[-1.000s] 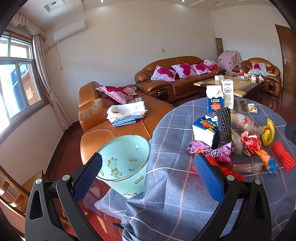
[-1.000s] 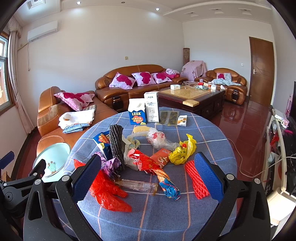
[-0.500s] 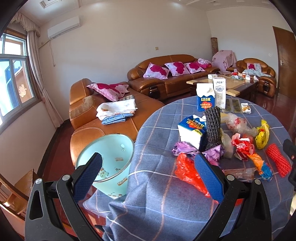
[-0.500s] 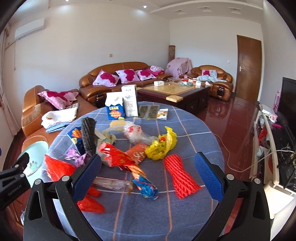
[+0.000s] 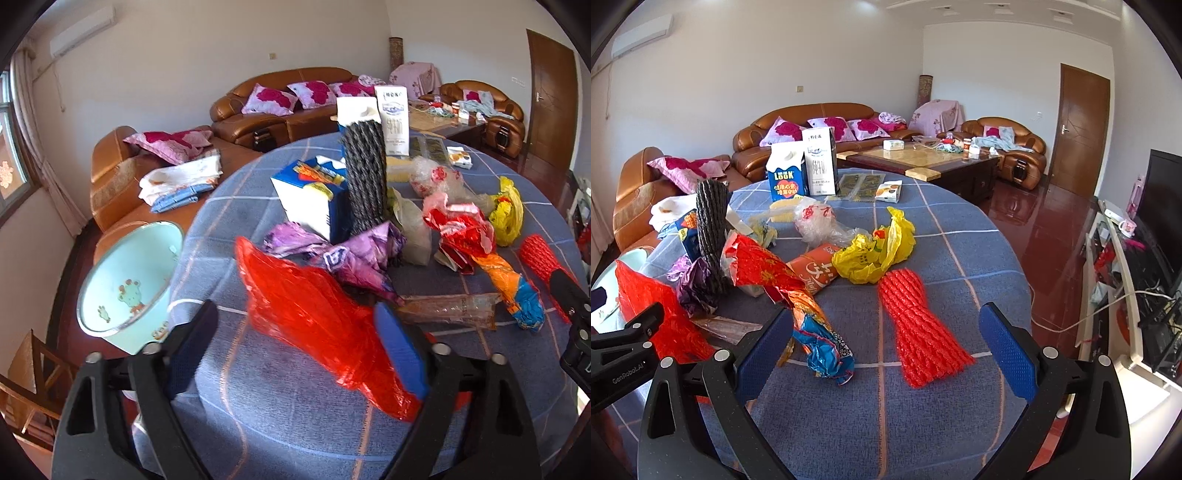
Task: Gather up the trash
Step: 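Grasp the red plastic bag with the left gripper while the right gripper grasps the red mesh net, then carry the red bag and red mesh net over the light-blue bin with both grippers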
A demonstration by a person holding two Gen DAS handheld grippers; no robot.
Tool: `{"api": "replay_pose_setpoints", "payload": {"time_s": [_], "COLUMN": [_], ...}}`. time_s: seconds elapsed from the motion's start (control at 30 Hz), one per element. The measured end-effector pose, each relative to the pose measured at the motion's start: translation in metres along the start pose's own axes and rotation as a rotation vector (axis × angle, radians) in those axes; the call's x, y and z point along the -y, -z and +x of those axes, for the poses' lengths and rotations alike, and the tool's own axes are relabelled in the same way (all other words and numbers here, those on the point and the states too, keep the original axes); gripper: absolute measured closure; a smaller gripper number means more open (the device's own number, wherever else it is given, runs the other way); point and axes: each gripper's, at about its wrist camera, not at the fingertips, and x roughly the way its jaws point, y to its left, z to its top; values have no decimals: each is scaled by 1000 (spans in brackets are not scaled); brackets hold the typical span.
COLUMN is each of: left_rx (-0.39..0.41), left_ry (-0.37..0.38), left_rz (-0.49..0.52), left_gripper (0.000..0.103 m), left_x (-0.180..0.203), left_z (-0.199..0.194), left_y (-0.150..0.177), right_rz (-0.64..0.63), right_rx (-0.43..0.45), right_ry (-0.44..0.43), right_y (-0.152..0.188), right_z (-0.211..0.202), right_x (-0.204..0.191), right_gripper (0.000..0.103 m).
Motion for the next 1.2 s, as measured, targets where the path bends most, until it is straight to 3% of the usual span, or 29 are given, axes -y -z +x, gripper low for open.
{"api": "replay_pose_setpoints", "payload": {"time_s": [0.07,0.1,0.13,0.23,0.4,0.53,0.6,0.63,0.7,0.8,1.2], "left_rx": [-54,-66,-68,-59,0,86,118,132,140,155,190], "left_ry": [65,94,114,146,161,128,110,105,104,93,24], "left_rz": [-7,-12,-14,-5,9,18,14,15,15,8,-6], "left_gripper": [55,71,80,95,97,97,97,97,97,97,97], "left_x": [2,1,2,1,-2,-8,-14,-16,-18,-23,-36], "left_z": [12,15,17,15,-1,-20,-26,-29,-31,-34,-37], "left_y": [3,3,3,3,-3,-12,-16,-17,-18,-19,-25], "right_rz": [7,14,21,30,43,29,13,3,-20,-25,-6], "right_rx": [-19,-25,-30,-31,-35,-87,-122,-139,-172,-180,-71], "right_ry": [2,2,4,14,34,6,-28,-38,-57,-76,-106], "right_y": [3,4,4,1,-7,-10,-7,-4,2,6,-17], "right_z": [7,9,11,15,24,35,41,43,48,50,25], "right_x": [4,6,9,17,37,40,36,33,28,25,30], "right_gripper": [6,8,9,19,35,45,58,59,71,77,81]}}
